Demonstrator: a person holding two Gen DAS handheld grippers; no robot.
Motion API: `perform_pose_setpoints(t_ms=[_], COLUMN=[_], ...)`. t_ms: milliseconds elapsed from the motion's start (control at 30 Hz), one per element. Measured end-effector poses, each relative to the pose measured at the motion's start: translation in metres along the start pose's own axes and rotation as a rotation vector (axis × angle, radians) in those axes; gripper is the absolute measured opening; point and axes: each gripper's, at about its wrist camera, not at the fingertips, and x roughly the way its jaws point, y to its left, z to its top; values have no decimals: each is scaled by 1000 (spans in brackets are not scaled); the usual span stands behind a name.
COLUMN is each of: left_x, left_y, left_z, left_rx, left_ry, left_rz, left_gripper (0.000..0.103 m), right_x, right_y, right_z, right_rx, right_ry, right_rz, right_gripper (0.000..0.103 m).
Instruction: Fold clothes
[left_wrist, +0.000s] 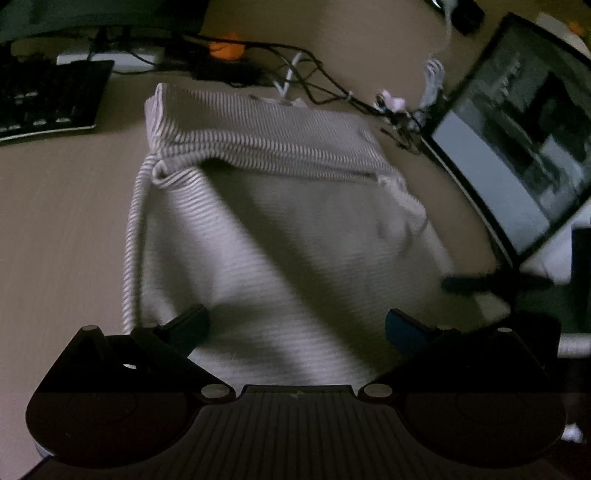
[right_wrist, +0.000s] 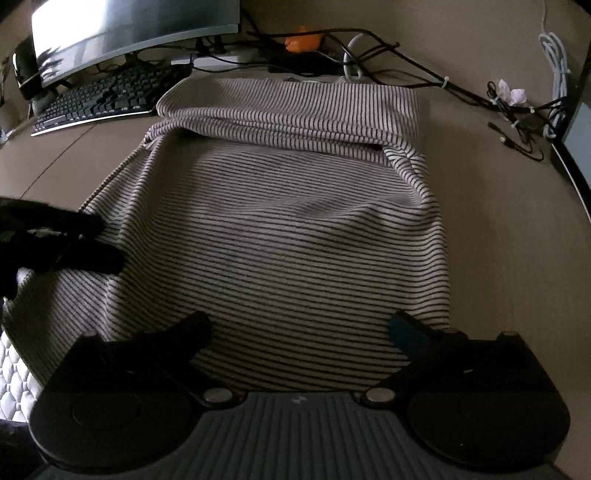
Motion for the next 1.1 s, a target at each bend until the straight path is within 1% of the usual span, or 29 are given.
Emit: perform_pose_setpoints(t_ms=[133,200,233,267,300,333,400,433,500,533,600,667,700,800,867,900,933,1000,1033,1100], left_x=[-9,-12,-14,-17,-19,-21,-21,-17,-9,-4,4,8,8,6,4,3,2,-5,-9,-12], left_y=[-3,-5,-5,-5,-5,-4,-6,-7,-4,0,8,15,16,17,20,21,21,23,23,25], left_z=[-10,-13,-13,-12,-10,-8,-5,-1,5,8,15,17,16,15,15,17,18,26,31,46], left_rx=[79,117,105,93,71,48,34,33,27,8,-32,-52,-47,-26,-19,-30,-42,-65,-73,-92], left_ry=[35,49,50,52,49,46,12,1,-18,-17,-15,-10,-3,14,21,26,31,16,0,-23], left_rz=[52,74,73,72,42,10,-9,4,27,34,48,32,40,70,84,89,93,80,74,89], left_gripper=[103,103,103,103,103,103,103,103,103,103,103,103,103,103,103,103,103,103,103,103], right_x=[1,-1,-3,-7,-11,-16,-23,-23,-16,-10,2,14,19,21,23,22,18,4,-3,-17], right_y=[-5,-9,-11,-13,-14,-14,-14,-14,-13,-13,-19,-26,-30,-42,-47,-50,-51,-57,-60,-66], right_z=[1,1,1,2,2,4,9,14,23,27,32,33,33,28,29,31,33,39,46,61], right_rx=[-21,-20,-11,1,11,18,35,38,25,12,-4,-13,-18,-28,-29,-20,-9,19,35,67], right_ry=[10,27,28,17,3,-27,-94,-112,-136,-139,-130,-104,-93,-110,-105,-100,-99,-119,-127,-145], right_rz=[10,-14,-31,-42,-52,-54,-76,-98,-178,-225,-279,-322,-343,-373,-406,-414,-408,-332,-275,-156], right_gripper=[103,103,103,103,103,103,103,103,103,103,103,103,103,103,103,103,103,103,103,103])
